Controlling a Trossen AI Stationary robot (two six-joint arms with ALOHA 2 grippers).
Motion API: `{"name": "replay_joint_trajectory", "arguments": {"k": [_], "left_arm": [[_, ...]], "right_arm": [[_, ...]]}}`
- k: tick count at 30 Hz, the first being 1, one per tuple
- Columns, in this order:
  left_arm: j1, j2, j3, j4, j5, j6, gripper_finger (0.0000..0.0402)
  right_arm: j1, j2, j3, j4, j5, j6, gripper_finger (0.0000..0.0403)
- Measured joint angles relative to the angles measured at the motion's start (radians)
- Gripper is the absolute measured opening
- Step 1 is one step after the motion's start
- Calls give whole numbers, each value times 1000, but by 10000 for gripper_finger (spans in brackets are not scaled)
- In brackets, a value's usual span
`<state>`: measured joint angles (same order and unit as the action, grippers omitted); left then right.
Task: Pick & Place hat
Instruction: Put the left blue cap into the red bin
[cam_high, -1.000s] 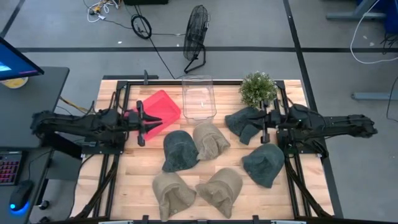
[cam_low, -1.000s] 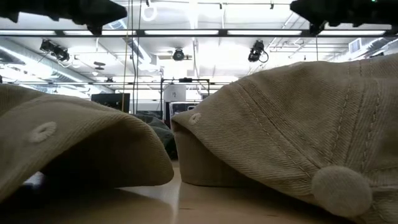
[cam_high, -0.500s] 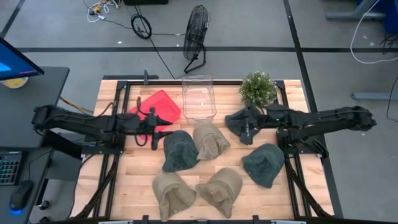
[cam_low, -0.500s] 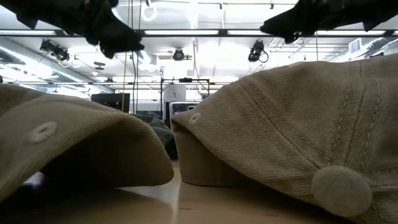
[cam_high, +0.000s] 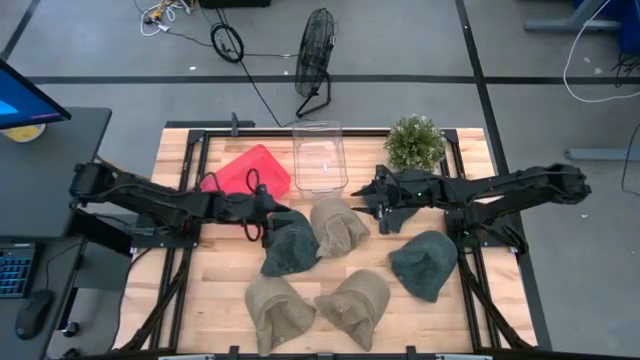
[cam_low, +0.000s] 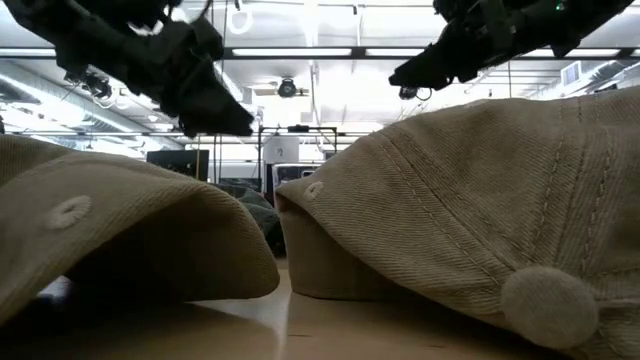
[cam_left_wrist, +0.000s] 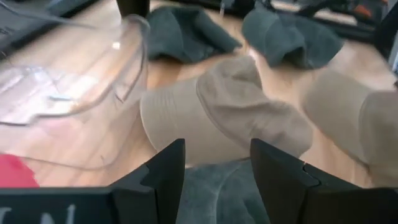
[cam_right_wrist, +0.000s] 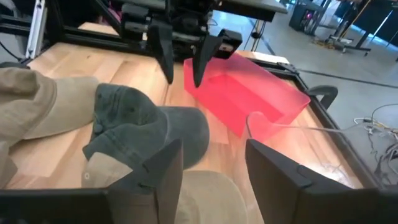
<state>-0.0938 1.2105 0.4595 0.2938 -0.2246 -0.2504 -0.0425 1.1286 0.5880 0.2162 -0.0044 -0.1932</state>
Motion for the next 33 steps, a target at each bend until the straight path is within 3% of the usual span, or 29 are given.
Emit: {"name": "replay_joint_trajectory", "arguments": {"k": [9,12,17,28,33], "left_arm": [[-90,110,0,0,0,-54,185],[-112,113,0,-13,-11,-79,185],[-146,113,0,-122,-132,-82,180],[-211,113,-1,-123,-138,-163,158],[-214,126,0,-131,-139,-211,170]], "right_arm": [[0,39,0,-2,0,0,178],[0,40,0,-2,-1,0,178],[0,40,0,-3,-1,0,178],[0,40,0,-10,-4,-5,178],[0,40,0,-10,-5,-7,178]]}}
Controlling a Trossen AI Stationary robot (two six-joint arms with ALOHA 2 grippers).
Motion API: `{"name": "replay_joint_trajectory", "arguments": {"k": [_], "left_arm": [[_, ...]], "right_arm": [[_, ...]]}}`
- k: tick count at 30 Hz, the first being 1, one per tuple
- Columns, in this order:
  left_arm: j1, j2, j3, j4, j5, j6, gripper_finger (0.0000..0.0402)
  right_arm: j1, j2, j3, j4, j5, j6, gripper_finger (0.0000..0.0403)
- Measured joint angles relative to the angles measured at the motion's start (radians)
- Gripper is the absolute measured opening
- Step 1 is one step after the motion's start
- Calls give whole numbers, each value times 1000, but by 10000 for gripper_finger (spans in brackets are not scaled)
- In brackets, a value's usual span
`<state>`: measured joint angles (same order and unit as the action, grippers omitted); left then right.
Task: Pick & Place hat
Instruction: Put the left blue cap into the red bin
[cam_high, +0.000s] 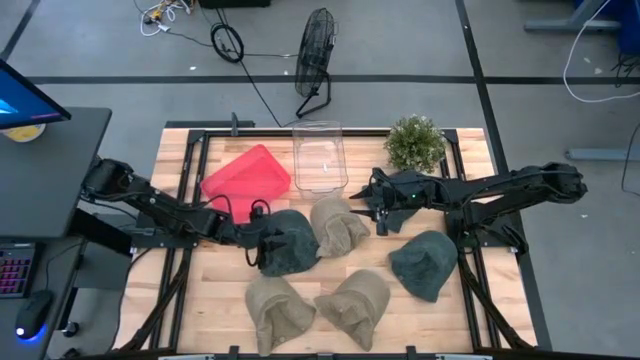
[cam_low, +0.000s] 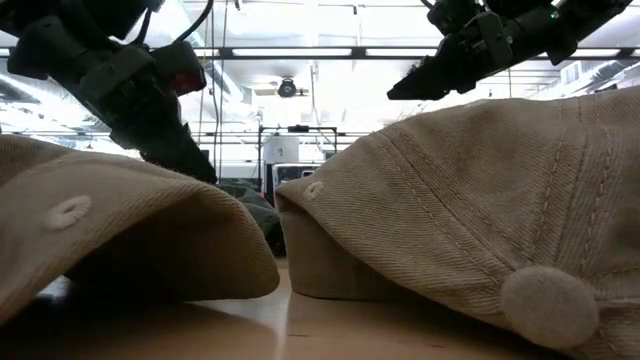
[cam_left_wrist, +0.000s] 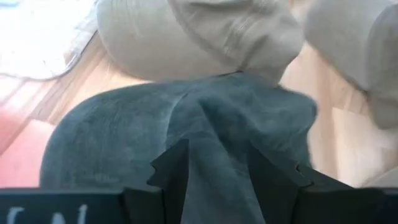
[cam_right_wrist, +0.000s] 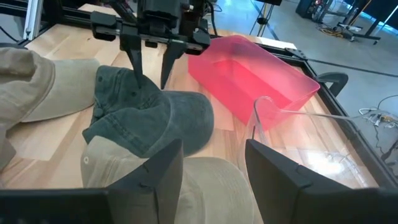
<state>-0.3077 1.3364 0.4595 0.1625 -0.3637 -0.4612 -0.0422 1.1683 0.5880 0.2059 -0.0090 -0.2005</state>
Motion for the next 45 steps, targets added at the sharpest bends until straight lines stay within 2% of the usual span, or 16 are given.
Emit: {"name": "replay_joint_trajectory", "arguments": {"k": [4,7,10,16,24,28,33,37,41,45], "left_arm": [[1,42,-1,-24,0,1,187],[1,70,0,-15,-16,2,185],[0,83,0,-17,-70,4,154],[2,81,0,3,-107,22,19],[-25,6,68,-17,-104,84,9],[-40,-65,161,-219,-151,138,7],[-20,-144,311,-650,-214,128,13],[27,-174,421,-926,-274,142,9],[107,-182,510,-1105,-313,198,11],[223,-182,550,-1223,-314,342,13]], "right_arm": [[0,0,0,-12,0,0,178],[0,0,0,-19,0,0,178],[0,0,0,-29,0,0,178],[0,0,0,-38,0,0,178],[0,0,-1,-44,0,0,178],[0,0,-1,-50,0,1,178],[0,0,-1,-51,0,0,178],[0,0,-1,-51,0,-3,178],[0,0,-1,-48,0,-3,178],[0,0,-1,-45,-1,-3,178]]}}
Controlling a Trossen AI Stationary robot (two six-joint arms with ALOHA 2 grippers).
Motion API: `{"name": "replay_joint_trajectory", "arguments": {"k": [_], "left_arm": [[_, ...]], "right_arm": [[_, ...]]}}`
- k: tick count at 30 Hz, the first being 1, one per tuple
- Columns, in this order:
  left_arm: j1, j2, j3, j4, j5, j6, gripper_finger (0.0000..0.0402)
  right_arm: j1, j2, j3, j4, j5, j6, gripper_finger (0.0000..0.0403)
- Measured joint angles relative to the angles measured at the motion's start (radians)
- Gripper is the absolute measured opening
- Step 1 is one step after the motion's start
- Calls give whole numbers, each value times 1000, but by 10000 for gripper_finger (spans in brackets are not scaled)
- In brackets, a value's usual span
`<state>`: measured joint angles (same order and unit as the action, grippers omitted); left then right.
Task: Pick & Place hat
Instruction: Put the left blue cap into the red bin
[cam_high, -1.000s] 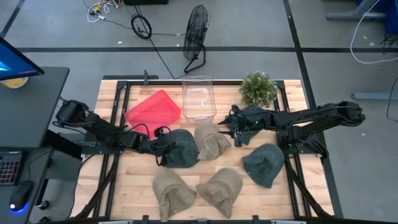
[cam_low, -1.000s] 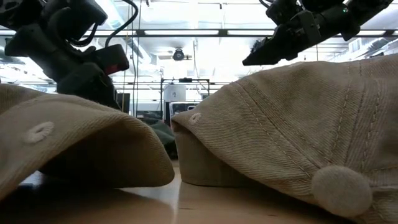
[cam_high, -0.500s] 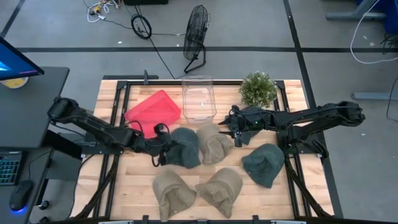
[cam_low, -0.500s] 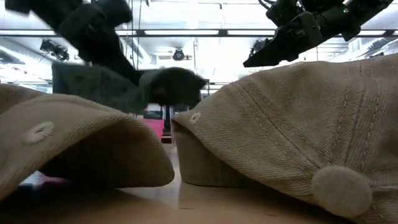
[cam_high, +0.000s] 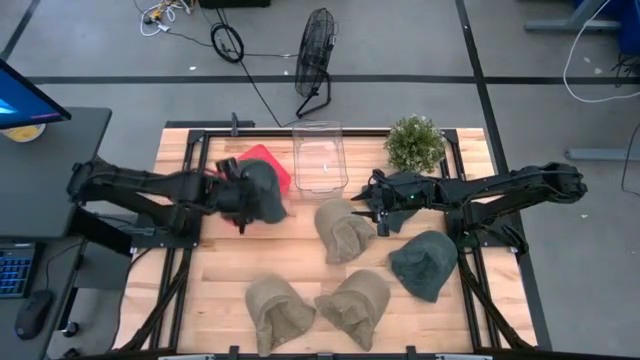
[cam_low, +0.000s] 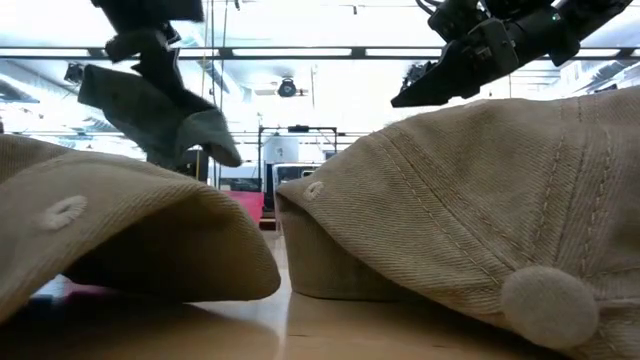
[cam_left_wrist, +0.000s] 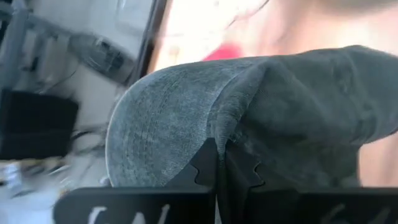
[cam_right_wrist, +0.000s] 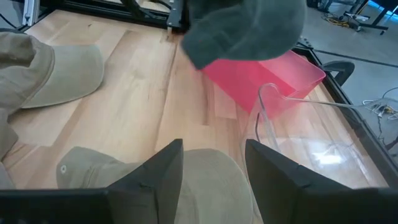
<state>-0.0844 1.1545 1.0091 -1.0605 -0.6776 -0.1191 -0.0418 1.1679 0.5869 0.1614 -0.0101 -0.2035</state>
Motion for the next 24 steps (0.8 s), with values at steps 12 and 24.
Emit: {"name": "replay_joint_trajectory", "arguments": {"k": [12,24], "left_arm": [[367,3,-33,34,98,508,13],[440,3,-34,88,151,1065,10]], "right_arm": [[0,0,0,2,-1,9,178],[0,0,0,2,-1,7,178]]}}
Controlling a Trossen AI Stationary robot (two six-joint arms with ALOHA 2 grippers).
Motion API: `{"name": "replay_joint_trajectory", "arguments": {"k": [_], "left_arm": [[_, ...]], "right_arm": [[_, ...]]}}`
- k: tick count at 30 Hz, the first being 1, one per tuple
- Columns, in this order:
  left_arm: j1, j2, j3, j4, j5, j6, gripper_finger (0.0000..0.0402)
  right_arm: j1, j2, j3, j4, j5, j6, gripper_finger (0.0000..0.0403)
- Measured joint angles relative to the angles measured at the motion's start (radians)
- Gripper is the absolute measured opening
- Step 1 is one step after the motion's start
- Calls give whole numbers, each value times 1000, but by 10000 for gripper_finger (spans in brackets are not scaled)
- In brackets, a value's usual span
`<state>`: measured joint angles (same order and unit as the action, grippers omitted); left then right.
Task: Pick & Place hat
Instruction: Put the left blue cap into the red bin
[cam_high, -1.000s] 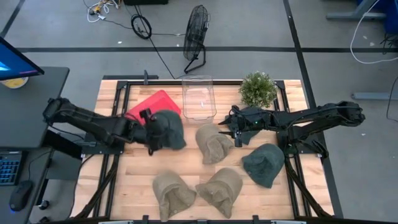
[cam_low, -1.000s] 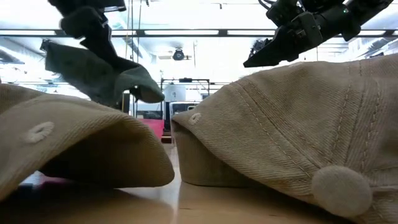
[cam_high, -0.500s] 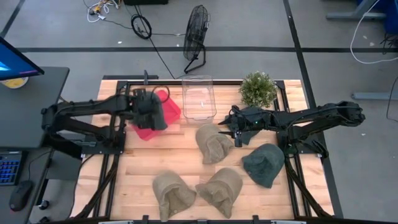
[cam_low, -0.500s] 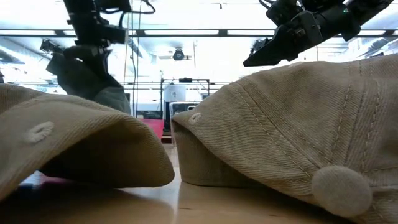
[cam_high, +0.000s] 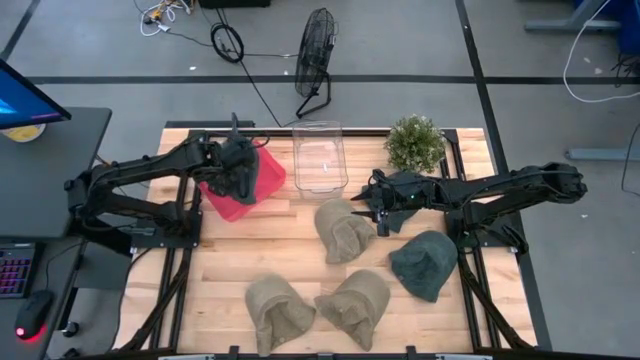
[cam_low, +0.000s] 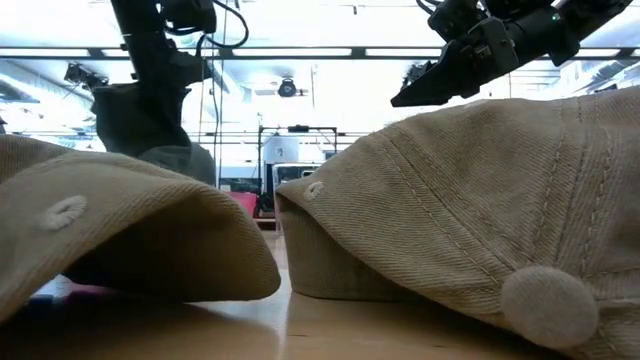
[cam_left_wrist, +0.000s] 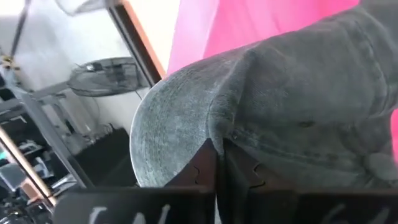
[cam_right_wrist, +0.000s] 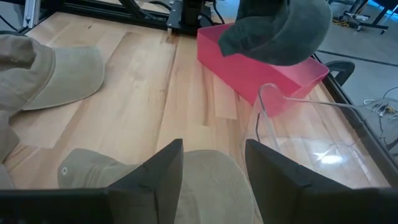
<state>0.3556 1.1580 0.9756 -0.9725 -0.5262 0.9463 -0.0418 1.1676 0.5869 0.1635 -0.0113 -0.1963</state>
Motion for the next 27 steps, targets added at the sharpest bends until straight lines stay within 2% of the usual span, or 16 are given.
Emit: {"name": "replay_joint_trajectory", "arguments": {"k": [5,11,16,18,23,27], "left_arm": [[0,-10,0,88,1,43,8],[47,8,-1,32,-1,135,7],[56,8,-1,112,-5,147,9],[56,8,-1,129,-6,197,10],[56,4,-1,201,-95,302,6],[64,5,-1,187,-97,309,10]], "right_arm": [[0,0,0,0,0,-4,178],[0,0,0,0,0,-24,178],[0,0,0,-1,0,-30,178],[0,0,0,-2,0,-30,178],[0,0,0,-2,0,-30,178],[0,0,0,-2,0,-31,178]]}}
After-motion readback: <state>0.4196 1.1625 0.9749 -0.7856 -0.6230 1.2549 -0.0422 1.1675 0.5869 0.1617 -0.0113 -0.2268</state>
